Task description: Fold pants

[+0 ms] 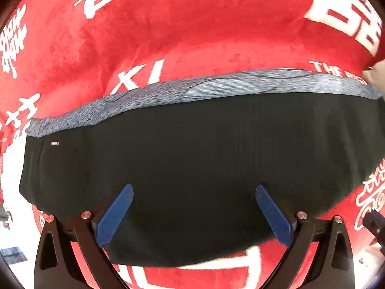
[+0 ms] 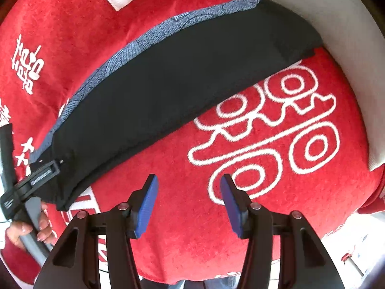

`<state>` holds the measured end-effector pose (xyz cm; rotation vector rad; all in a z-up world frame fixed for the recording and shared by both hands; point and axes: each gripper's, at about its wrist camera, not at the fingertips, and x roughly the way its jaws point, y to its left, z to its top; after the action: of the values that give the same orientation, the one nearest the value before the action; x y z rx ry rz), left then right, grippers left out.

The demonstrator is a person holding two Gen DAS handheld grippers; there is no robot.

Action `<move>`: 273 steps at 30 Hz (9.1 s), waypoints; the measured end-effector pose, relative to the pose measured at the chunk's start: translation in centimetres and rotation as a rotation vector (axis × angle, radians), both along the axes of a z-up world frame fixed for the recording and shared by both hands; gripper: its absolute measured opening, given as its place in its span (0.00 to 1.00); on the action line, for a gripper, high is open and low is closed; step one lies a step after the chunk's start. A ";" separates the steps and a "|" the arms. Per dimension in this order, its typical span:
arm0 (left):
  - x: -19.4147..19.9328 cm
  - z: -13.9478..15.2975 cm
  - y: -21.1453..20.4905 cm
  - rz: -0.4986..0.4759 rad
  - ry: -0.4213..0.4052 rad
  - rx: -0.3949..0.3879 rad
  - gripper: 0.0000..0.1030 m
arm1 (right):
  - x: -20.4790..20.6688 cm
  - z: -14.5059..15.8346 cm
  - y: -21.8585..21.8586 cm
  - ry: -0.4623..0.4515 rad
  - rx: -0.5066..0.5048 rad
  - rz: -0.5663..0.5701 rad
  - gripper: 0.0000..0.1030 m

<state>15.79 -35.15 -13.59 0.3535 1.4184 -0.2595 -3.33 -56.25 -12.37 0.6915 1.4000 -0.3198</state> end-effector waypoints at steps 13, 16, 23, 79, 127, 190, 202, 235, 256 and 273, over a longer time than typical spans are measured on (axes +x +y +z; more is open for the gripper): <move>-0.6 2.5 -5.7 -0.110 -0.004 -0.070 0.99 | 0.4 0.5 -3.0 -0.013 -0.021 -0.036 0.61; -0.6 2.7 -6.7 -0.127 -0.008 -0.075 0.99 | 0.2 0.5 -3.5 -0.018 -0.022 -0.044 0.61; -0.9 2.5 -8.4 -0.146 -0.005 -0.077 0.99 | 0.0 0.2 -5.2 -0.028 -0.018 -0.073 0.61; -6.5 0.1 -12.0 -0.234 -0.060 -0.347 0.61 | 6.9 8.6 -4.2 -0.559 -0.122 0.124 0.13; -0.7 3.2 2.4 -0.165 0.230 -0.422 0.05 | 1.1 3.4 9.5 -0.186 -0.200 0.285 0.38; -0.6 3.0 10.1 0.222 -0.001 -0.143 0.80 | 11.5 4.6 9.5 -0.340 -0.053 0.578 0.48; -2.8 2.8 12.4 0.270 0.029 -0.132 0.80 | 9.6 2.1 16.2 -0.232 -0.153 0.704 0.47; -5.2 4.2 18.9 0.453 0.038 -0.098 0.80 | 9.4 2.8 19.0 -0.090 -0.317 0.790 0.48; -6.6 5.8 19.7 0.458 0.028 -0.132 1.00 | 9.2 4.9 19.8 -0.057 -0.287 0.746 0.59; -7.4 6.2 22.2 0.477 0.038 -0.116 1.00 | 9.4 5.8 21.8 -0.060 -0.297 0.765 0.73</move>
<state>8.39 -12.90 -7.43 -0.0893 1.4732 0.0422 6.09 -34.46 -6.58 -0.1003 1.4174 0.1019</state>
